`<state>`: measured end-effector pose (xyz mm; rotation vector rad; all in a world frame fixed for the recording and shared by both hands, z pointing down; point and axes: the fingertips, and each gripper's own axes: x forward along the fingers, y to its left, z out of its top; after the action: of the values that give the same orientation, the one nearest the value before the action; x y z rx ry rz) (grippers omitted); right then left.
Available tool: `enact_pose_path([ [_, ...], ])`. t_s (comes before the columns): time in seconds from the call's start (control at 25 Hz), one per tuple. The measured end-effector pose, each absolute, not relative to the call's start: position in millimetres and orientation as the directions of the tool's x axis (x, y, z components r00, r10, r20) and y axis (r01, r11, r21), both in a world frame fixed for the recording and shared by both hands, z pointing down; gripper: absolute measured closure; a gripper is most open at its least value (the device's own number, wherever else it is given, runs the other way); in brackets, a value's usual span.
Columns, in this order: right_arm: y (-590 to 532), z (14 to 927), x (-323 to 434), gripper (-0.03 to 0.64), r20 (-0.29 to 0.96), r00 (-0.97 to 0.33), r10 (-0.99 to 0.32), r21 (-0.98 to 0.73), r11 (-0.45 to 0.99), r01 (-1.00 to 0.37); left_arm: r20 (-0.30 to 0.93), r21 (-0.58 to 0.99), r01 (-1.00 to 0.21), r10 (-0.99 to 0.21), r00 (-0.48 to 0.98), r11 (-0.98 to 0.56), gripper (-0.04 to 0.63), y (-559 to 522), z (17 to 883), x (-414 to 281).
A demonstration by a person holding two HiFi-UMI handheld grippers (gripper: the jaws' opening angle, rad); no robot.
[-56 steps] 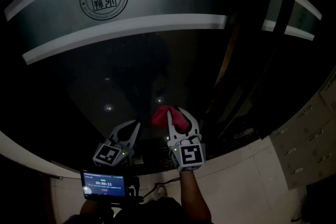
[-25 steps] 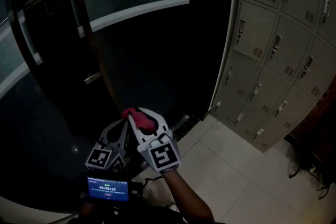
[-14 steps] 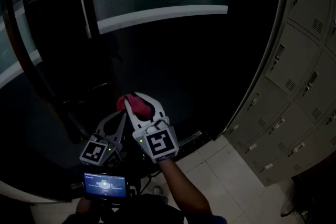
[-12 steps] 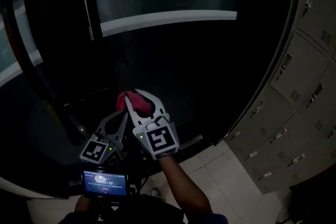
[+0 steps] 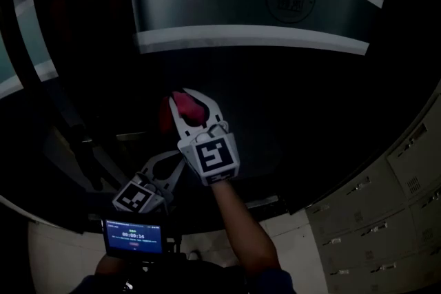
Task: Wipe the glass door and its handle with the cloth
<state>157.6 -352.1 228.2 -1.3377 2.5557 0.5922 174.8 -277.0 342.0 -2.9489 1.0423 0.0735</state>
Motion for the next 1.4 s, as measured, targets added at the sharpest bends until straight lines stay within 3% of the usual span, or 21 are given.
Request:
enact_pose_path([
  [0.24,-370.3,229.7,204.5,0.534,-0.354,-0.641,-0.681,0.258,0.587,-0.767,-0.028,0.059,-0.726,-0.728,0.685,-0.685,0.583,-308.7,353.3,213.4],
  [0.48,-383.7,226.1,317.4,0.534,-0.381,-0.632,-0.675,0.242,0.587,-0.772,-0.033,0.058,-0.811,-0.813,0.581,-0.582,0.583,-343.3,350.8,266.7],
  [1.04,-405.2,240.1,624.5,0.534,-0.431,-0.305,-0.849,0.133,0.274,-0.952,-0.073,0.007,-0.855,-0.853,0.518,-0.519,0.583,-384.1,331.7,352.4],
  [1.24,-408.9,247.3,665.7,0.534,-0.415,-0.239,-0.878,0.102,0.216,-0.971,-0.095,-0.025,-0.856,-0.851,0.517,-0.517,0.583,-390.5,319.9,356.4],
  [1.4,-401.5,251.0,655.1,0.534,-0.424,-0.237,-0.874,0.081,0.225,-0.971,-0.098,-0.044,-0.853,-0.847,0.522,-0.520,0.583,-386.5,316.6,350.7],
])
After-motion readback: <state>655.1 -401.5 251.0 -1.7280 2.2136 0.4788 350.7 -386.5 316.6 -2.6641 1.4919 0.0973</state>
